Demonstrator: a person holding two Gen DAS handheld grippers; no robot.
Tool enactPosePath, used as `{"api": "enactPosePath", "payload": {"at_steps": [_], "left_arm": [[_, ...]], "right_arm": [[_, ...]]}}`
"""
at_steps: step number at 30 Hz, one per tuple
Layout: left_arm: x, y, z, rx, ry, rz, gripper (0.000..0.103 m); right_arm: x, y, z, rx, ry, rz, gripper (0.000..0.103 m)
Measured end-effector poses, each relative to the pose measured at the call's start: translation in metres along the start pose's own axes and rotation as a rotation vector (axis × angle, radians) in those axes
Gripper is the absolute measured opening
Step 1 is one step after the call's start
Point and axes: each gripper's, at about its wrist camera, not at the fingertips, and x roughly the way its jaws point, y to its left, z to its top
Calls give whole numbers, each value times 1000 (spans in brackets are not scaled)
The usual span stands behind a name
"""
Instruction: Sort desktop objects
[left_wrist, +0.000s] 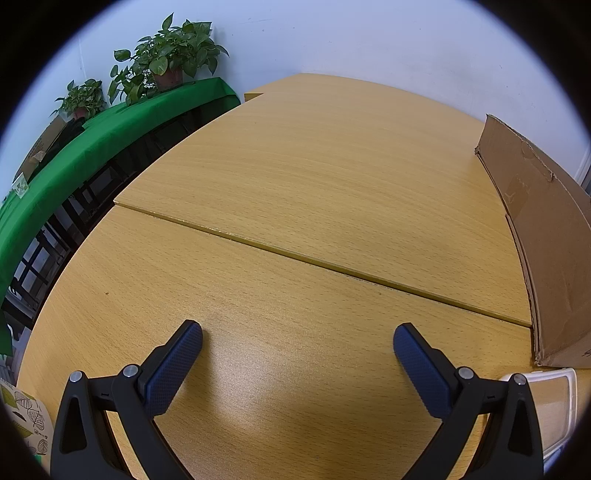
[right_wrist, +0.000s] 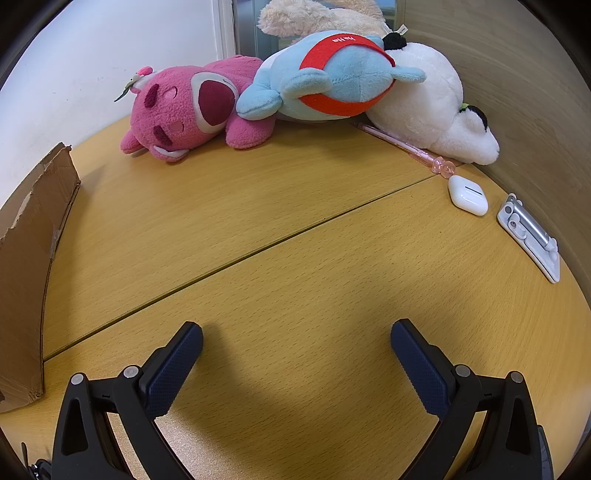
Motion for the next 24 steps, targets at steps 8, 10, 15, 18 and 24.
{"api": "enactPosePath", "payload": {"at_steps": [8, 10, 15, 18, 24], "left_arm": [[0, 0, 0, 0, 0, 0, 103], [0, 0, 0, 0, 0, 0, 103], [0, 0, 0, 0, 0, 0, 103], [0, 0, 0, -1, 0, 1, 103], [-1, 0, 0, -2, 0, 1, 103]], "right_arm": [[0, 0, 0, 0, 0, 0, 103], [0, 0, 0, 0, 0, 0, 103], [0, 0, 0, 0, 0, 0, 103], [0, 0, 0, 0, 0, 0, 103], [1, 2, 3, 41, 0, -29, 103]]}}
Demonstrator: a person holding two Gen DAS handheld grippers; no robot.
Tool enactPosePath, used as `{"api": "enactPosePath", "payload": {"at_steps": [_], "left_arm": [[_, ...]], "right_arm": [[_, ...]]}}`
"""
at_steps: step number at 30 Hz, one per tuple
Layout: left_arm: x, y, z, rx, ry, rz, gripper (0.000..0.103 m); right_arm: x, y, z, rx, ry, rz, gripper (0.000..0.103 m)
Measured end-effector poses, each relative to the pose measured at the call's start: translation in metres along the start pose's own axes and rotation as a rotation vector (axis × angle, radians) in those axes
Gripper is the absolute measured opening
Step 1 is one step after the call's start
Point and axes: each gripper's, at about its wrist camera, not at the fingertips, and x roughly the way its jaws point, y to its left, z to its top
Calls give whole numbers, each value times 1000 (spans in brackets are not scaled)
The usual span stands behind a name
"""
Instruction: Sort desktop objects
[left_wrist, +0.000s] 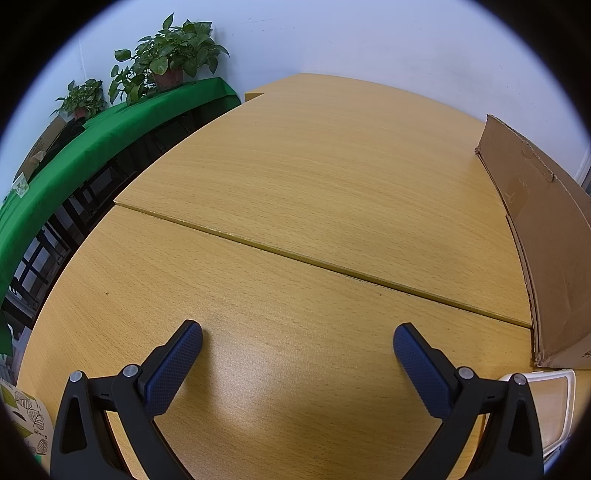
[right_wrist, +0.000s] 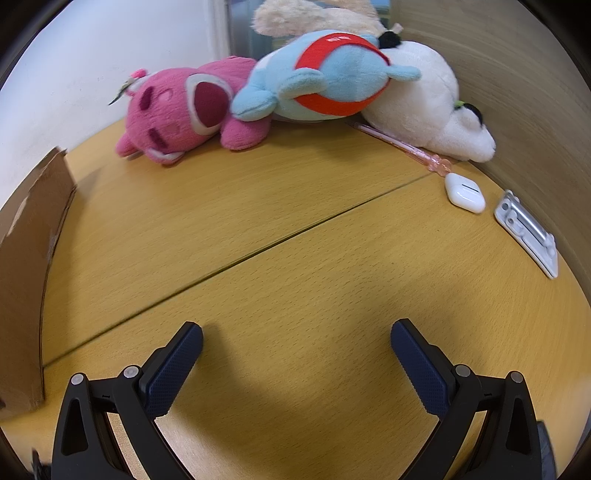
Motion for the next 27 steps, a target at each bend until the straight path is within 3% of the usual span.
{"api": "enactPosePath", "payload": {"at_steps": [6, 11, 14, 16, 20, 23, 27], "left_arm": [[0, -1, 0, -5, 0, 2, 103], [-11, -5, -7, -1, 14, 8, 102], [-55, -19, -20, 55, -95, 9, 102], [-107, -37, -30, 100, -193, -43, 102], [-191, -70, -50, 158, -285, -215, 103], [-236, -96, -69, 217, -314, -321, 103], [-261, -130, -95, 274, -304, -421, 103]], "right_arm": [[0, 1, 0, 11, 1, -8, 103], [-2, 0, 0, -63, 77, 42, 103], [-19, 4, -16, -127, 93, 79, 103], [-50, 15, -29, -205, 17, 126, 103], [-136, 38, -52, -341, -173, 252, 103], [-190, 58, -68, -441, -219, 439, 103], [-244, 96, -102, -594, -272, 593, 103]]}}
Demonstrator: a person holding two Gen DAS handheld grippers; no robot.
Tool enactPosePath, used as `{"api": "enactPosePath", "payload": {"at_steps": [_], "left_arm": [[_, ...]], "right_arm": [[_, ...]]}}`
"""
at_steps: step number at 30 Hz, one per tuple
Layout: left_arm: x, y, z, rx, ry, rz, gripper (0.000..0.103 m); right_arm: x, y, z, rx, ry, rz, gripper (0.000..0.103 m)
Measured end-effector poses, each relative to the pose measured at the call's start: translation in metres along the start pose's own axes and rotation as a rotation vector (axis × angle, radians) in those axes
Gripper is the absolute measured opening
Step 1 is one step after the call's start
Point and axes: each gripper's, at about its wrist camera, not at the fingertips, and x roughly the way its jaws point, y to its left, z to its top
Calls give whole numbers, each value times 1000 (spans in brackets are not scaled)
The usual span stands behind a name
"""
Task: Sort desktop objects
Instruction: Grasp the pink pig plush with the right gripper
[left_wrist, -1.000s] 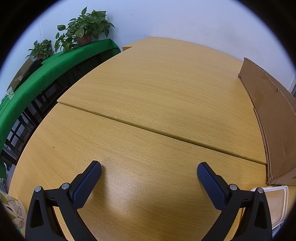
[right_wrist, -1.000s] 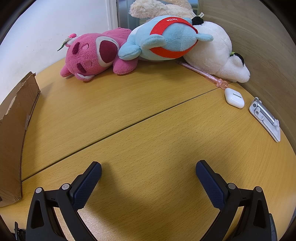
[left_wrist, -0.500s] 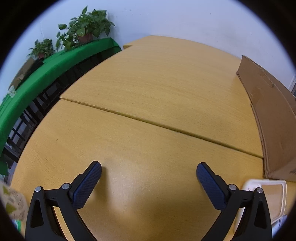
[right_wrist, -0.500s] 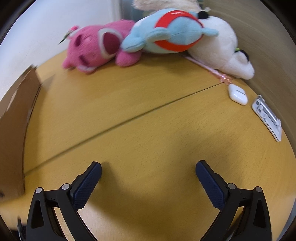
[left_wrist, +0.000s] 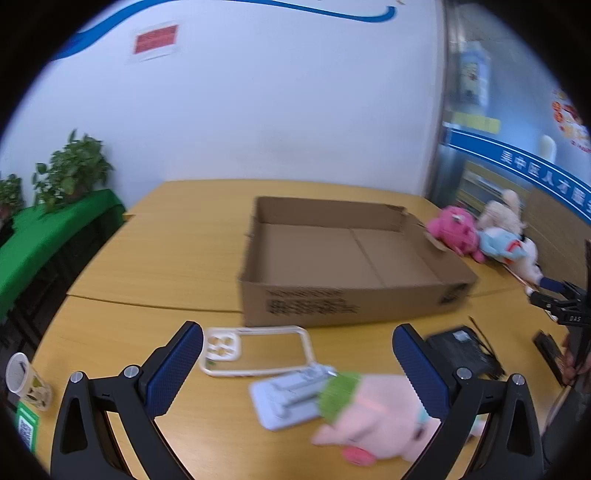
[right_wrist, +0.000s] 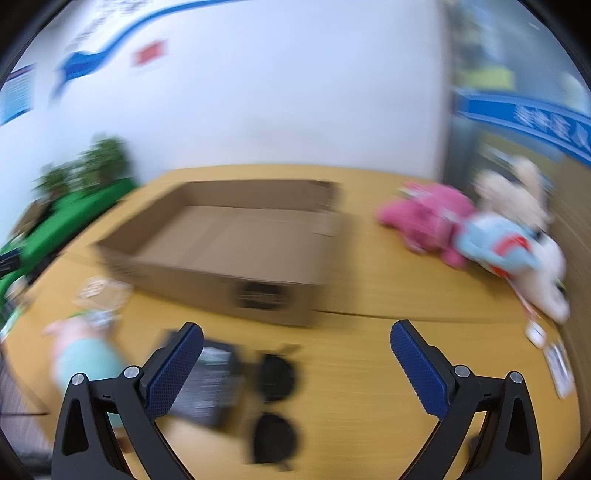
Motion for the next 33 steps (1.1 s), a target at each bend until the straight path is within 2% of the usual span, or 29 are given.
{"api": "enactPosePath", "payload": {"at_steps": [2, 6, 11, 15, 18, 19, 22, 25, 28, 31, 32, 33], "left_arm": [[5, -13, -7, -18, 35, -41, 103], [23, -17, -26, -99, 102, -119, 103], [52, -15, -46, -96, 201, -142, 103], [77, -12, -62, -116, 292, -179, 102], [82, -18, -73, -158, 329, -297, 99], [79, -23, -74, -141, 323, -319, 95], [70, -31, -77, -97, 313, -340, 95], [59, -37, -84, -77, 348, -395, 95], [42, -49, -91, 2, 370, -449, 95], [39, -44, -89, -10, 352, -406, 95], [43, -39, -88, -30, 353, -400, 95], [51, -32, -88, -63, 362, -398, 95]], "right_arm": [[-3, 34, -3, -40, 9, 95, 103], [14, 92, -25, -116, 104, 280, 103], [32, 145, -57, -183, 213, 444, 103], [47, 172, -72, -210, 272, 457, 103], [61, 178, -77, -198, 308, 463, 99], [62, 177, -77, -205, 314, 458, 99], [62, 172, -76, -213, 325, 458, 99], [50, 161, -79, -214, 330, 506, 98], [41, 147, -85, -239, 341, 501, 98], [52, 144, -92, -226, 379, 478, 96], [54, 143, -94, -214, 386, 481, 94], [55, 145, -96, -206, 389, 489, 86]]}}
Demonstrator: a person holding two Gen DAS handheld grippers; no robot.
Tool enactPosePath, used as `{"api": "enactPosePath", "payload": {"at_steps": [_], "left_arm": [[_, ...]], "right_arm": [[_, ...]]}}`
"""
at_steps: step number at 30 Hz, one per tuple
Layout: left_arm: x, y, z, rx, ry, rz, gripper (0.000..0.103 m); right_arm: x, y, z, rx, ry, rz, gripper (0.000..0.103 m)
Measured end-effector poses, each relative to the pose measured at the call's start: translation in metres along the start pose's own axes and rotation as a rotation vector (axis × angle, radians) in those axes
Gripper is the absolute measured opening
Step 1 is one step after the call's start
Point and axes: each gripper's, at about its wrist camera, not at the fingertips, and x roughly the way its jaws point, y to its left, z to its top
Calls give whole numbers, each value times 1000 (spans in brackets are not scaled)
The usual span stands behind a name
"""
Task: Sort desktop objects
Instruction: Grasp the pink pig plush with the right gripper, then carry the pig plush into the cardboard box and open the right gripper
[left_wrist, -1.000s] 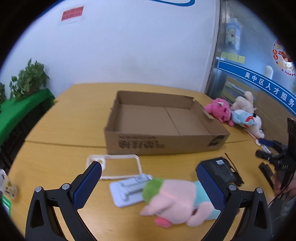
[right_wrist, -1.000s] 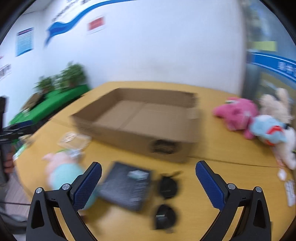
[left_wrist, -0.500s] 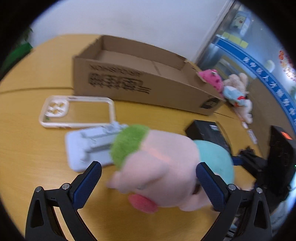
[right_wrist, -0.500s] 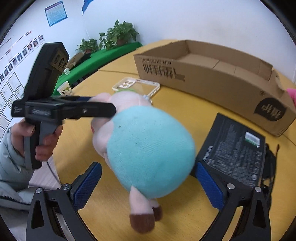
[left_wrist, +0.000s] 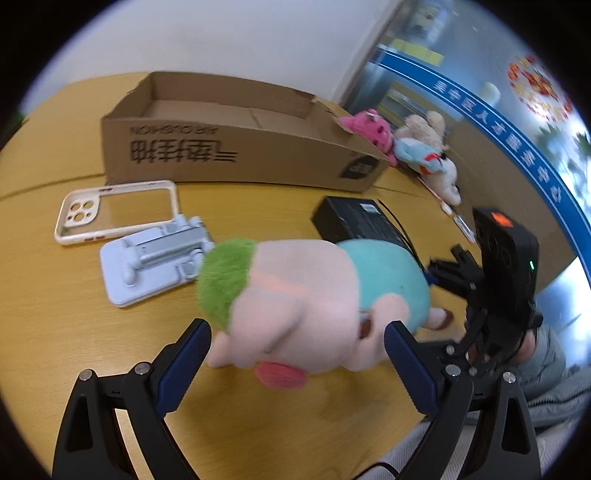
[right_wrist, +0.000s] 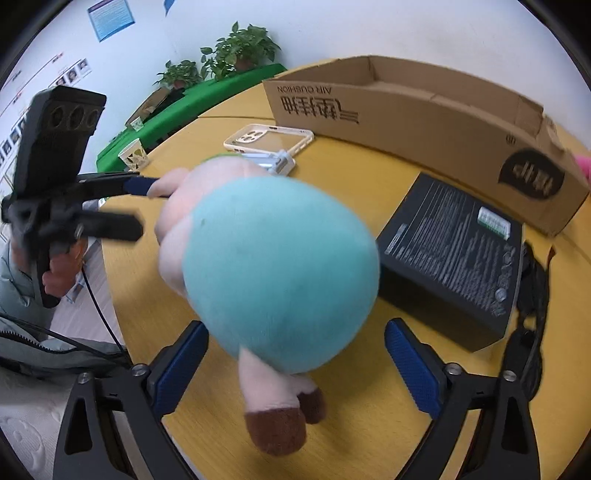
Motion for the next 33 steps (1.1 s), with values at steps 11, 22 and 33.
{"api": "enactPosePath", "payload": {"at_steps": [11, 22, 33], "left_arm": [[22, 11, 3, -76, 15, -99, 80], [-32, -25, 65, 75, -182, -38, 75], [-81, -52, 183, 263, -392, 19, 75]], "right_arm": [[11, 8, 9, 0, -44, -56, 67], [-43, 18, 65, -99, -226, -145, 65], [-117, 3, 186, -245, -400, -288, 65]]}}
